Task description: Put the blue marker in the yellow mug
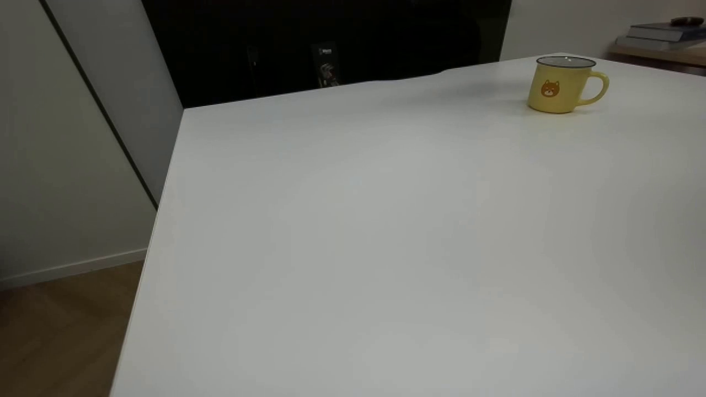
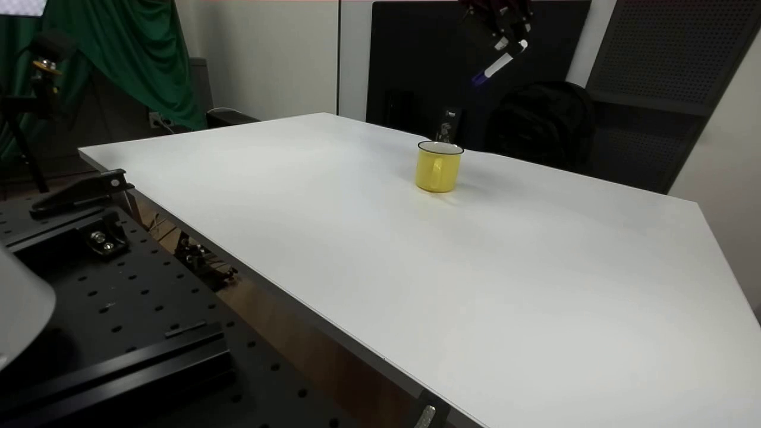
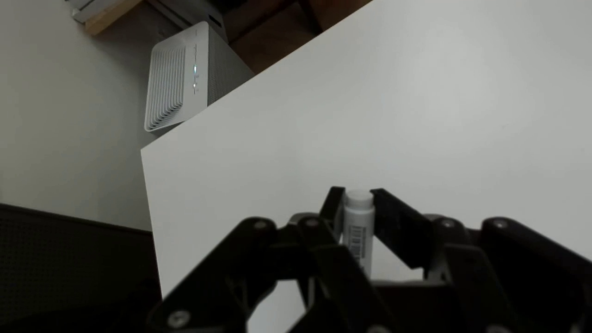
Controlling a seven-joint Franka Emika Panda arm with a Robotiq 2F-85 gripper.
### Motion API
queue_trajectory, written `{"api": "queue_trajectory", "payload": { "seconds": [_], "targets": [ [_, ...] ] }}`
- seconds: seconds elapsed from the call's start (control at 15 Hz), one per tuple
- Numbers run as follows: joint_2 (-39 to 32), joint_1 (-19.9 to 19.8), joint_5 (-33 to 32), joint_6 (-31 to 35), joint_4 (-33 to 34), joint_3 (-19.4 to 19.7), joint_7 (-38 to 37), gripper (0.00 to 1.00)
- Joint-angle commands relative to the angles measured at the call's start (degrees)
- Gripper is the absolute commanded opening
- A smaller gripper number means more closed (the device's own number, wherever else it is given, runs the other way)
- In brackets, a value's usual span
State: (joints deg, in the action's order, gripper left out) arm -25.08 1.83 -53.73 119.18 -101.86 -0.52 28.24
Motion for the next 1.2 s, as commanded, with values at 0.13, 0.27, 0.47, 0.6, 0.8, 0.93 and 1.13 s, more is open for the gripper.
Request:
{"api": "queue_trajectory", "payload": {
  "seconds": [0.13,0.27,0.47,0.6,0.8,0.93,1.13],
  "targets": [
    [-5.7,2.5,-6.0,-3.5,6.5,-0.3,0.3,0.06],
    [-6.8,3.3,-8.0,-4.2,6.7,-0.4,0.4,0.06],
    [-8.0,4.3,-11.0,-4.9,6.1,-0.8,0.3,0.06],
    [-8.9,4.8,-12.7,-5.4,5.7,-1.1,0.4,0.06],
    [-10.1,5.2,-14.5,-6.2,5.2,-1.4,0.4,0.06],
    [-10.9,5.3,-15.2,-6.7,4.9,-1.7,0.5,0.06],
    [-11.7,5.4,-16.5,-7.3,4.5,-1.9,0.7,0.06]
  ]
}}
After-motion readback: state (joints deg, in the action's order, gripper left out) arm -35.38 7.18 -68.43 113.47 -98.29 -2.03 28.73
